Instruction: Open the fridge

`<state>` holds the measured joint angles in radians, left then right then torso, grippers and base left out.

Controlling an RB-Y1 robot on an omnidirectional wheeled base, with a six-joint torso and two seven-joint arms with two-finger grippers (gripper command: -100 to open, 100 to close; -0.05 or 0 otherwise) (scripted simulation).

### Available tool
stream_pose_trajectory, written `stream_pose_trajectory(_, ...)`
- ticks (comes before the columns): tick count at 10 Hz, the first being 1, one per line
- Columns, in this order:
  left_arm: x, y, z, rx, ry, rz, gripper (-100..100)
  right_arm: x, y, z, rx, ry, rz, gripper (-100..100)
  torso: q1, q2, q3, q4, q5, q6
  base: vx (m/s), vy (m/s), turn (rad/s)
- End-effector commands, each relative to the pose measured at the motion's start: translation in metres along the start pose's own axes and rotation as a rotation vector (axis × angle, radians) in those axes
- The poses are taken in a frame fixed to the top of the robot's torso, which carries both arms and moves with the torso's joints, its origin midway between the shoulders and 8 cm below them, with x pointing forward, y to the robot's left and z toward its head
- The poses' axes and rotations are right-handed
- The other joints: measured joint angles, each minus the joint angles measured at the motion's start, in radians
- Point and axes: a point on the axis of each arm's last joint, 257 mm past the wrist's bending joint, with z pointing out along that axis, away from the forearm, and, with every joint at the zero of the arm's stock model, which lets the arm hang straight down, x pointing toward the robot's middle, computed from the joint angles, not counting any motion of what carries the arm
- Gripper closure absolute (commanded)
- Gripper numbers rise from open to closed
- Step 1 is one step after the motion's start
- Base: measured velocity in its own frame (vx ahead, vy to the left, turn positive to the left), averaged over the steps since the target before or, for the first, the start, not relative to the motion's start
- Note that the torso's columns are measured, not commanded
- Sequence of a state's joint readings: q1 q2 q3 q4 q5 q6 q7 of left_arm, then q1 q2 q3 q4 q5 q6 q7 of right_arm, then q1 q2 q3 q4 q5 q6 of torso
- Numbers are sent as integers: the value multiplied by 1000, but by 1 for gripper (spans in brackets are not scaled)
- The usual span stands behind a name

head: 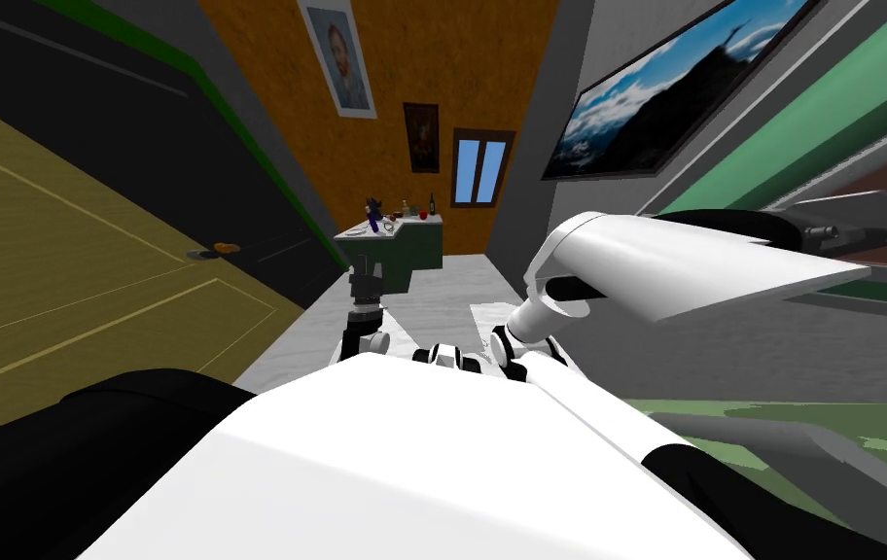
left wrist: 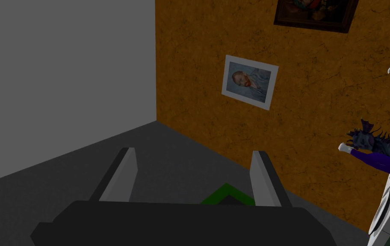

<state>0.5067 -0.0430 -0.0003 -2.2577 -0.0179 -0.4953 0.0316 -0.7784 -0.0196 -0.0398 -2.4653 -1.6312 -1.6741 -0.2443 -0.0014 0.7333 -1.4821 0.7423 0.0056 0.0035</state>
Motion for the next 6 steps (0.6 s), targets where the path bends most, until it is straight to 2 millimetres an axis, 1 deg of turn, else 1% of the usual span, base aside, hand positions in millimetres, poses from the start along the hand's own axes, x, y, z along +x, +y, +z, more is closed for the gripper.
stream_pose_trajectory(1, 0, 0, 0, 0, 0, 0, 0, 9, -13, 7, 45, 62, 11, 100, -5, 1, 0, 0, -2, 1, 358, -34, -28)
stream_pose_trajectory(6, 0, 0, 0, 0, 0, 0, 0, 29, -24, 18, 90, 186, 14, 100, 3, 14, 9, 4, 1, 0, 336, -7, -44)
